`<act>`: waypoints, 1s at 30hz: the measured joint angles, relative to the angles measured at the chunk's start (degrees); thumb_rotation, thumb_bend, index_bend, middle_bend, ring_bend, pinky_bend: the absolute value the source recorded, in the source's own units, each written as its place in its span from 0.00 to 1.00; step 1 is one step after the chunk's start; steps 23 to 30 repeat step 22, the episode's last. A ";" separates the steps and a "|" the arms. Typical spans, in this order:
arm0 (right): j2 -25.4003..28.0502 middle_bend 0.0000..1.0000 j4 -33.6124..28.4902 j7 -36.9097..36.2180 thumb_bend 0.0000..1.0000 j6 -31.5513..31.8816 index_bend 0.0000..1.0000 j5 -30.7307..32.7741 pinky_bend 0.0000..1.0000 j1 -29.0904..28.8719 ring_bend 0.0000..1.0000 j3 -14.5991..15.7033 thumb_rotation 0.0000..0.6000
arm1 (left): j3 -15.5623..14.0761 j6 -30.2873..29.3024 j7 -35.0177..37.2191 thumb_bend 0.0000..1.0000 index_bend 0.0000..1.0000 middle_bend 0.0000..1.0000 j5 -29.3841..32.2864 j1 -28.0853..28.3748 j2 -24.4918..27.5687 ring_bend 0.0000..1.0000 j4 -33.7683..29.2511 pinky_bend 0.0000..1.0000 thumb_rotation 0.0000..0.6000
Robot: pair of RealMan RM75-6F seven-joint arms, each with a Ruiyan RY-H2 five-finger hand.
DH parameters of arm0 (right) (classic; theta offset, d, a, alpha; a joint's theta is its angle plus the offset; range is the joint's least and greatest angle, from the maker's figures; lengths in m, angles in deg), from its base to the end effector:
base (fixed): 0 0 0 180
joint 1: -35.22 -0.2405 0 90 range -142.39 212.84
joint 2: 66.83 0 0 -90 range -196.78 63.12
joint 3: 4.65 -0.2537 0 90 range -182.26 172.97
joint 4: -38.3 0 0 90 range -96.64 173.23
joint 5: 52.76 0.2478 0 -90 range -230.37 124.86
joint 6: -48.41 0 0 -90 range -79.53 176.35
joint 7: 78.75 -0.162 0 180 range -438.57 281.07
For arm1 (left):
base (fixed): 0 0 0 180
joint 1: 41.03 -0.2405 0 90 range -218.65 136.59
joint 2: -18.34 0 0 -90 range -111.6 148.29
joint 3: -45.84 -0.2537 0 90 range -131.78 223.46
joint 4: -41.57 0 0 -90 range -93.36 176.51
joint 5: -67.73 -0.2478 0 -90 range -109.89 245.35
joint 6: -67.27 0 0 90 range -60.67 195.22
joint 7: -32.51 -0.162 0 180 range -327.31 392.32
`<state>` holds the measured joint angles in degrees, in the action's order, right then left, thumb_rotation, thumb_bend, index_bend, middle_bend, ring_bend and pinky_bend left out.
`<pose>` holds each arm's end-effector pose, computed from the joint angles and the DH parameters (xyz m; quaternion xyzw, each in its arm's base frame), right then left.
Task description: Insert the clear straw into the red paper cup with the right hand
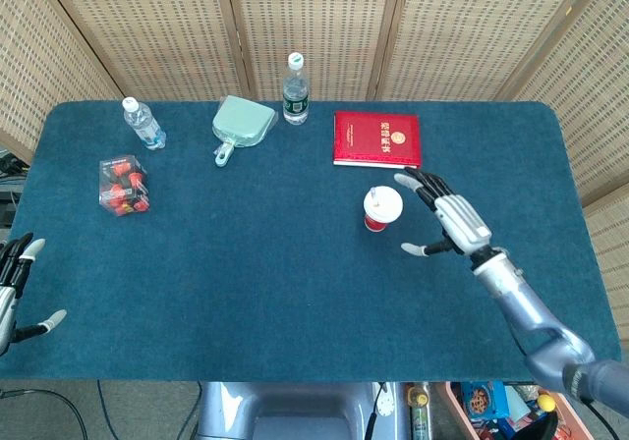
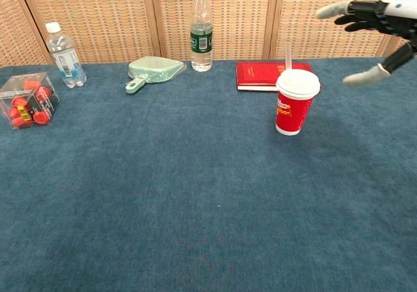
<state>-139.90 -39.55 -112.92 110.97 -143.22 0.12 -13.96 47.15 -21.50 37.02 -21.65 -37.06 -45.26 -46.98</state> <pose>-0.2085 -0.3823 0.0582 0.6537 -0.4520 0.5222 0.3094 -0.3321 0.1911 0.1353 -0.6001 -0.3695 -0.4074 0.5807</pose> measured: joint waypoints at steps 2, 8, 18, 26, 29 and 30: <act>1.50 0.00 -2.22 4.65 0.00 3.10 0.00 -0.59 0.00 2.67 0.00 1.44 1.00 | -0.14 -0.51 -0.05 0.15 0.00 0.00 -0.33 -0.30 -0.11 0.00 0.16 0.00 1.00; 4.34 0.00 -5.31 17.24 0.00 14.33 0.00 -1.84 0.00 12.41 0.00 5.89 1.00 | -0.42 -2.09 -0.47 0.15 0.00 0.00 -1.38 -0.96 -0.17 0.00 0.08 0.00 1.00; 4.87 0.00 -10.78 36.87 0.00 25.37 0.00 -0.29 0.00 23.01 0.00 8.73 1.00 | -1.29 -4.79 -2.51 0.15 0.00 0.00 -3.72 -2.34 -0.25 0.00 -0.56 0.00 1.00; 4.35 0.00 -11.87 40.55 0.00 29.33 0.00 -0.56 0.00 26.29 0.00 9.30 1.00 | -1.71 -4.93 -1.87 0.15 0.00 0.00 -4.03 -2.68 0.06 0.00 -0.65 0.00 1.00; 4.35 0.00 -11.87 40.55 0.00 29.33 0.00 -0.56 0.00 26.29 0.00 9.30 1.00 | -1.71 -4.93 -1.87 0.15 0.00 0.00 -4.03 -2.68 0.06 0.00 -0.65 0.00 1.00; 4.35 0.00 -11.87 40.55 0.00 29.33 0.00 -0.56 0.00 26.29 0.00 9.30 1.00 | -1.71 -4.93 -1.87 0.15 0.00 0.00 -4.03 -2.68 0.06 0.00 -0.65 0.00 1.00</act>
